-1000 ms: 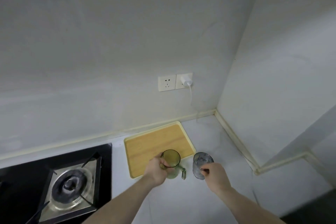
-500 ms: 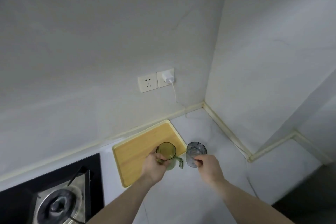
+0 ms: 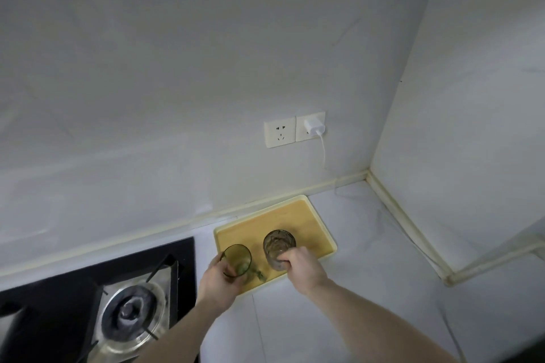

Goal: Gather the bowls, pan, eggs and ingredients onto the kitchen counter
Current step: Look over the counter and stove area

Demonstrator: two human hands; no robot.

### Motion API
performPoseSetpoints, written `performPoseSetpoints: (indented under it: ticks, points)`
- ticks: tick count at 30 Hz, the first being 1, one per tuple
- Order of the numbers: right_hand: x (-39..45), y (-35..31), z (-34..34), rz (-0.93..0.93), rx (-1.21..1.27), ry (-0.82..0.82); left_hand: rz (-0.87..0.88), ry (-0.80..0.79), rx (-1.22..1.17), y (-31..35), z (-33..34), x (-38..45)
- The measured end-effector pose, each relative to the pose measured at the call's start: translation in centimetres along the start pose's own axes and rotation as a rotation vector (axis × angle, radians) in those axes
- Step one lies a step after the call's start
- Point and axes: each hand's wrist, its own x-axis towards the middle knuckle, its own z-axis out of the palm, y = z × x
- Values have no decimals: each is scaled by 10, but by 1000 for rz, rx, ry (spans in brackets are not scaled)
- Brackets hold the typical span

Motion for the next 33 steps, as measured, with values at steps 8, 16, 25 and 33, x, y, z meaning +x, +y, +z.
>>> performPoseSetpoints:
  ticks: [8, 16, 25, 33]
  points:
    - [2, -11, 28, -7, -79, -83, 21, -121, 56, -5, -16, -8]
    - [-6, -17, 27, -59, -23, -139, 12, -109, 67, -6, -19, -25]
    - [-49, -60, 19, -206, 154, 99, -7, 46, -70, -17, -32, -100]
    - [-90, -169, 55, -481, 165, -213, -128, 254, 12, -89, -87, -248]
